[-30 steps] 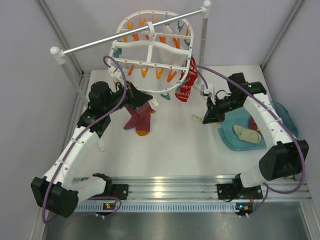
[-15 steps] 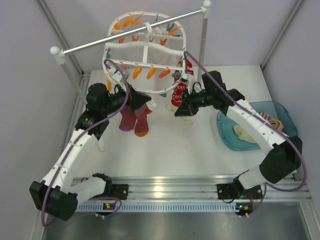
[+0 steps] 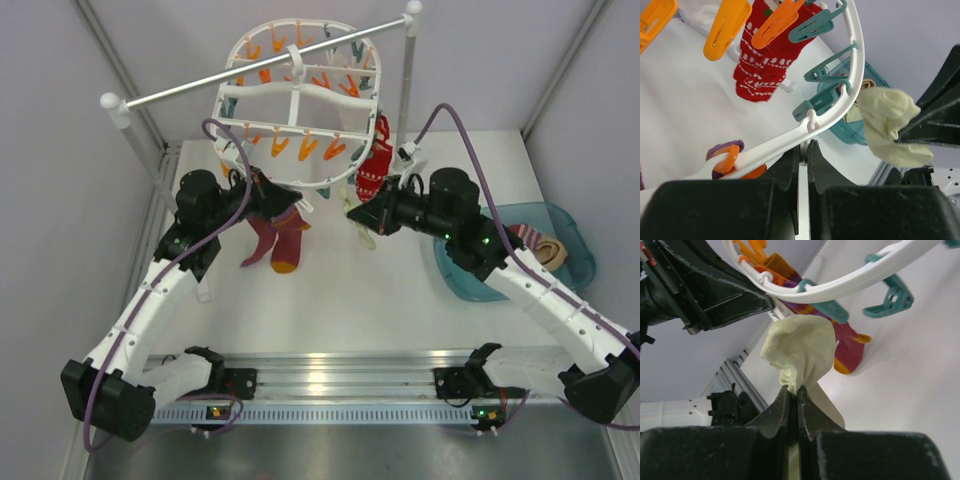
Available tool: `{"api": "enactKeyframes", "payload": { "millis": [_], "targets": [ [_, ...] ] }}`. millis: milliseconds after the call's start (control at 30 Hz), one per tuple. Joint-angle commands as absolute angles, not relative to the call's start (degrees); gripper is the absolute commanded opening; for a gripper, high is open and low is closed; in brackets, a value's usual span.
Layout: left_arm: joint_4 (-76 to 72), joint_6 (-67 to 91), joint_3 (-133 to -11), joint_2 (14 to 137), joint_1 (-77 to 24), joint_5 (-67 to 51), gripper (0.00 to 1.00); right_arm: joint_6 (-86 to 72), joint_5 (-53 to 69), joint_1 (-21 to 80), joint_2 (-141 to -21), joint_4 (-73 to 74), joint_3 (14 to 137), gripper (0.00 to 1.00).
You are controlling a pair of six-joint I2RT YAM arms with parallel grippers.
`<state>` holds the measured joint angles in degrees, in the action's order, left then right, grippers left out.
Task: Clip the socks to the hanger
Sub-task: Clamp the sock onto the hanger.
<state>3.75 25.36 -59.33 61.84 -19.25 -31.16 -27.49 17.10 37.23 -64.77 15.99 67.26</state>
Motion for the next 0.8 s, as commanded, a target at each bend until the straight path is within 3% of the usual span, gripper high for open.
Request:
{"api": "enactKeyframes", "payload": {
  "millis": [0, 400, 767],
  "targets": [
    [1.7, 30.0, -58.2, 61.0, -20.0, -31.1, 0.00, -40.0, 10.9, 42.5, -64.9, 11.3, 66.3, 0.00],
    [1.0, 34.8, -57.4, 59.7, -20.2, -28.0, 0.00, -56.9, -2.0, 48.9, -68.5, 15.6, 64.3, 0.00],
    [-1.3, 37.1, -56.7, 60.1, -21.6, -28.9, 0.00, -62.0, -3.9, 50.1, -74.2, 8.7, 67.1, 0.00]
  ]
}}
